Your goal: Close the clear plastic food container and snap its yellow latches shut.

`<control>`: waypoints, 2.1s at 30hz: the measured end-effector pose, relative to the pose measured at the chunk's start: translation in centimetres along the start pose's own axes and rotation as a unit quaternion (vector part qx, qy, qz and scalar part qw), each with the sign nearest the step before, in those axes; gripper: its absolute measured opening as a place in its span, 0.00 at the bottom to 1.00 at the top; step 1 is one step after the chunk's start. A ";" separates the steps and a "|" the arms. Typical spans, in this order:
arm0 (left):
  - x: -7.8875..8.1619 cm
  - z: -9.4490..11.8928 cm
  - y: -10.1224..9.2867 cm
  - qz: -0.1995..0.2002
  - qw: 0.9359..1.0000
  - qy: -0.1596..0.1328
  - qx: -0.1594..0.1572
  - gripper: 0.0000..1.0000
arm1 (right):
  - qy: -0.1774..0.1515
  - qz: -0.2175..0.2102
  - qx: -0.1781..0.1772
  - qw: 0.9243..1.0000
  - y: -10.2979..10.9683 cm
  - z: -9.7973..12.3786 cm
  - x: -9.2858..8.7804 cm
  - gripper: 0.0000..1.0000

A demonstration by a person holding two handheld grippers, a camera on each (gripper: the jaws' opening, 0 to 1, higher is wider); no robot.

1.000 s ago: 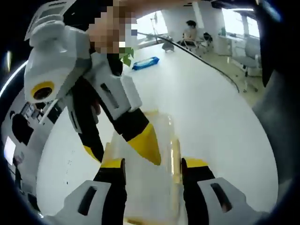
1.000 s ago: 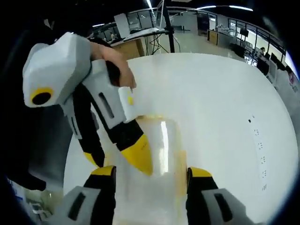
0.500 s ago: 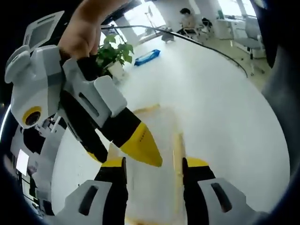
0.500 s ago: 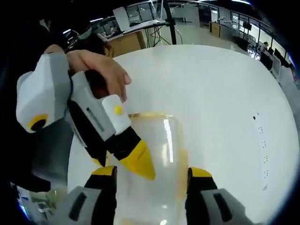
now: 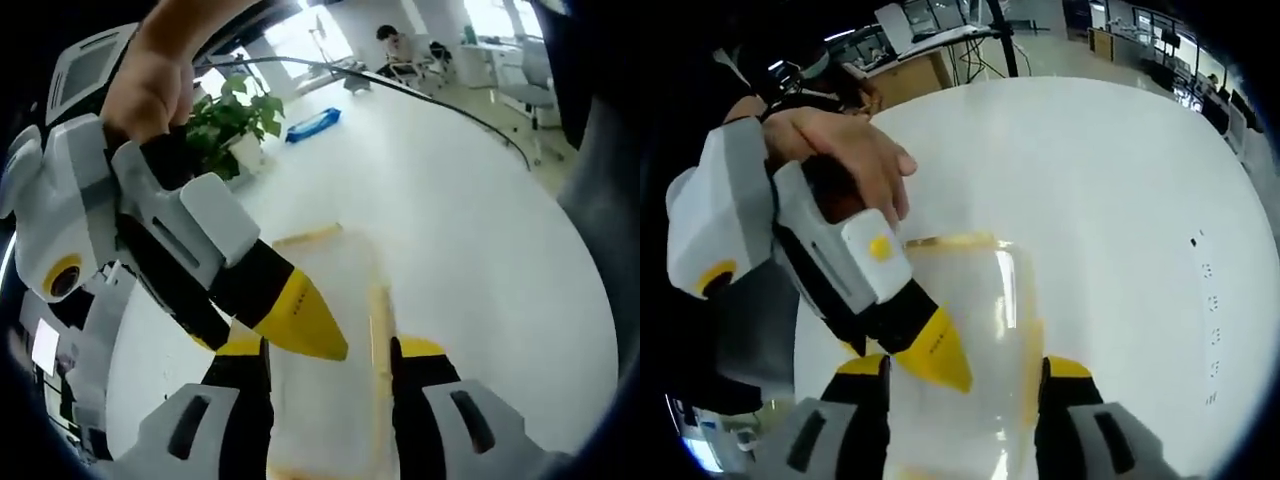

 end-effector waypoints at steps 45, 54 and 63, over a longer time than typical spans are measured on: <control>0.0 3.2 3.5 0.065 0.992 0.104 -0.043 0.49 | 0.037 0.141 -0.157 0.977 3.0 3.8 -0.3 0.53; 0.8 2.8 4.0 0.058 0.993 0.088 -0.055 0.47 | 0.030 0.148 -0.158 0.976 3.8 3.2 -0.3 0.53; 0.9 2.5 3.7 0.098 0.988 0.082 -0.084 0.51 | -0.032 0.134 -0.158 0.978 5.5 1.9 0.1 0.52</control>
Point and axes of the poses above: the point that each gripper's makers call its tool centre point, and the gripper's own axes: z roughly backward along the fingers, y roughly to its left, x roughly out of its top, the point moved 7 cm from there along z, roughly backward along the fingers, and after that the axes turned 13 degrees about x, right-handed, at the moved point
